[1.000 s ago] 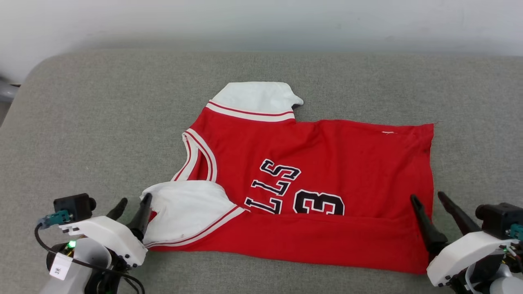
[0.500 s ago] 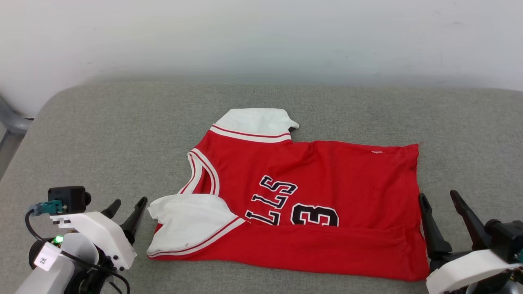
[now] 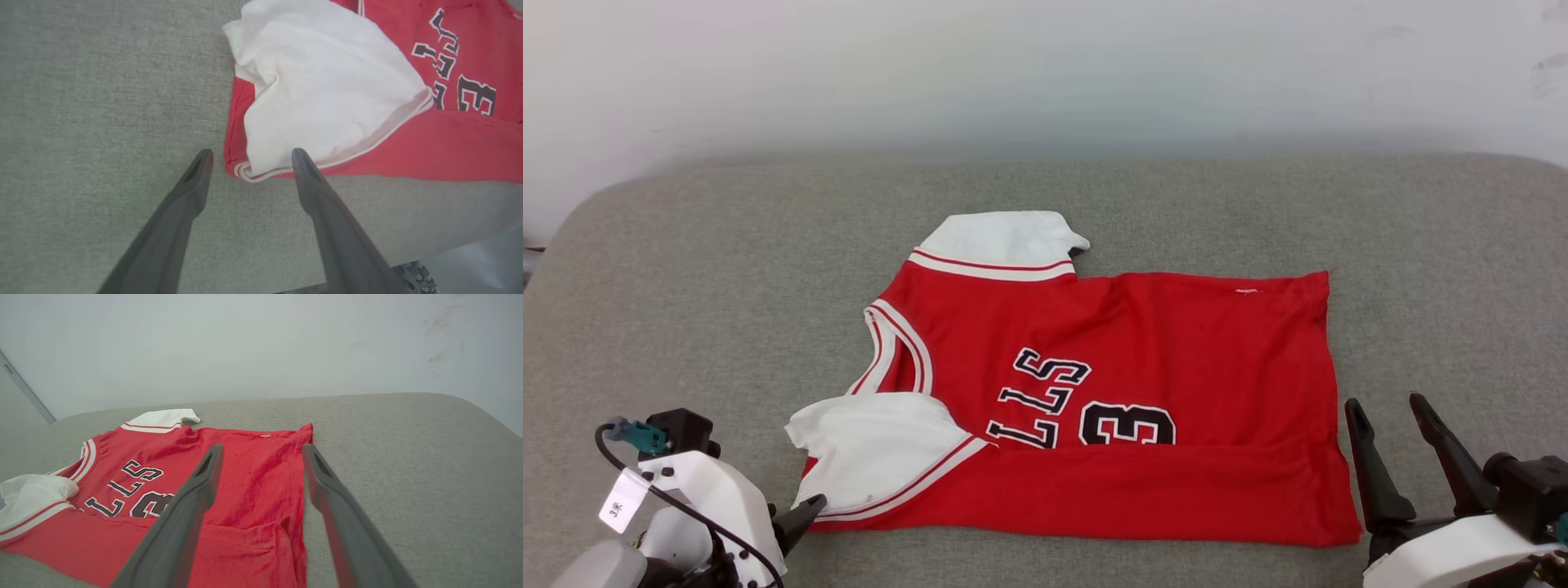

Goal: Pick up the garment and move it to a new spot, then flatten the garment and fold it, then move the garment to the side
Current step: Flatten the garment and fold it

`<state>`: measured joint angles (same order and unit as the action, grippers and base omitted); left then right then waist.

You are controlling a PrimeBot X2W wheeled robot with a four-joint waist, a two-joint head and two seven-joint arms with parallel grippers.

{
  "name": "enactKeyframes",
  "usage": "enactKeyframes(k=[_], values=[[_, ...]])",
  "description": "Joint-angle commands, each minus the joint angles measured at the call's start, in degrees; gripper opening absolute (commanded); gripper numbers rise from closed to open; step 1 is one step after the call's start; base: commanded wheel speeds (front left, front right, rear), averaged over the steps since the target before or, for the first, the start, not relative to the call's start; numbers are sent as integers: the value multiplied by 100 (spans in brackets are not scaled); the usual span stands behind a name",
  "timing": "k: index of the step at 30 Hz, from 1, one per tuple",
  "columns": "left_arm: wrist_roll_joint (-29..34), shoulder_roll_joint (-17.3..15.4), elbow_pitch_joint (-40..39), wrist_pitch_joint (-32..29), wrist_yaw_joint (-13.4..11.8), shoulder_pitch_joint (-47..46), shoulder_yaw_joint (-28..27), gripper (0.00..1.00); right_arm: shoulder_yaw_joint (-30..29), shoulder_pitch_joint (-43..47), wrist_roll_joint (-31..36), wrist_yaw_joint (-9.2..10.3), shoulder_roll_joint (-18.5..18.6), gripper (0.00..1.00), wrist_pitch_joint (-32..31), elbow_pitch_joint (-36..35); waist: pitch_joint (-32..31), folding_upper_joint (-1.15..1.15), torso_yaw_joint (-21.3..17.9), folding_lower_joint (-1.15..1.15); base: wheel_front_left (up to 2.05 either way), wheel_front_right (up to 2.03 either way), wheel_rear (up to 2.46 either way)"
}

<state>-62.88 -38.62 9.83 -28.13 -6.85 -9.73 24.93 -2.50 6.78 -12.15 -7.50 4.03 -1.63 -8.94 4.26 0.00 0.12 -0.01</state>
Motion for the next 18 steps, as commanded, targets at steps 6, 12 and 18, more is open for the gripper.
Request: enactKeyframes(k=[6,12,18], values=[[-30,131,261,-78,87,-184,93,100,-34,-132,-86,2,-73,100,-79,-79,311,0,-133,1,0,0,0],[79,262,551,-72,283,-397,249,100,-32,-240,-137,2,-91,100,-99,-80,530,0,-163,1,0,0,0],[85,522,972,-233,556,-459,546,0,-75,-328,-186,2,-107,100,-166,18,643,0,-178,1,0,0,0]])
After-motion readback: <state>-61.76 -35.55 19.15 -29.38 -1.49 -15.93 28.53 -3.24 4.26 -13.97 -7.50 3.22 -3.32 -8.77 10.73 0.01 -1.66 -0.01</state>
